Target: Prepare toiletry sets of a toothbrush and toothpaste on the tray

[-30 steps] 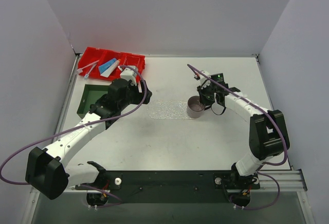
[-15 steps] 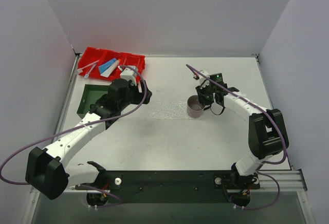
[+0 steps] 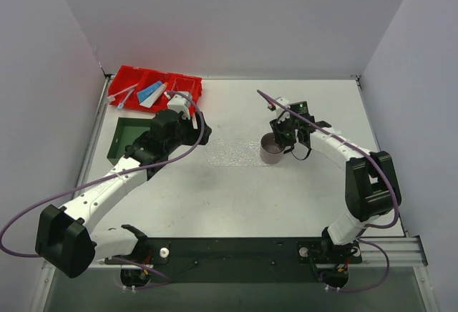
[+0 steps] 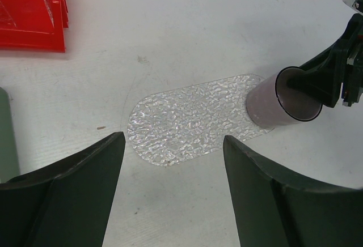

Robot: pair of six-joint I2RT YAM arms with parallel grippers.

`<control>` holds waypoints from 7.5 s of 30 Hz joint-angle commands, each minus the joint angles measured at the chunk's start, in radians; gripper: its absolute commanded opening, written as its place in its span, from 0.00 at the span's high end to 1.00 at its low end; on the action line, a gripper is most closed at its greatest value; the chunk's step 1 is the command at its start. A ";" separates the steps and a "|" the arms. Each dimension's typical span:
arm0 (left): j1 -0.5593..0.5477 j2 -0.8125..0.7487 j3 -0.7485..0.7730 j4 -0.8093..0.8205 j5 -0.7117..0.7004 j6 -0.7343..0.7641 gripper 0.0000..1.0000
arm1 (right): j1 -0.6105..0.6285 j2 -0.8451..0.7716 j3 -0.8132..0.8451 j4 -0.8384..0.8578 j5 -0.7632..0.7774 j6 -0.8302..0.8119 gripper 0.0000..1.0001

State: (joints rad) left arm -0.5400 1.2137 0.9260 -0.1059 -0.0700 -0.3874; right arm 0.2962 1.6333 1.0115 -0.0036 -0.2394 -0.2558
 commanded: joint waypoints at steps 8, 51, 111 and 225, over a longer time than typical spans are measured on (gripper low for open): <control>0.006 -0.034 -0.004 0.031 -0.034 0.021 0.19 | 0.006 -0.085 0.027 0.008 0.028 0.041 0.66; 0.364 0.222 0.350 -0.078 0.024 0.071 0.34 | 0.012 -0.945 -0.068 -0.381 -0.006 0.536 0.58; 0.334 1.164 1.334 -0.558 -0.206 0.360 0.55 | 0.018 -0.923 -0.206 -0.380 -0.055 0.492 0.60; -0.348 0.064 0.100 -0.014 -0.608 0.347 1.00 | 0.529 0.019 0.398 -0.164 0.551 0.934 0.63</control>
State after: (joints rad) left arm -0.8349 1.2633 1.0191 -0.2150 -0.5743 -0.0837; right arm 0.8436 1.6306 1.3819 -0.1478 0.2943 0.6746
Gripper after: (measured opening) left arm 0.042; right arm 0.386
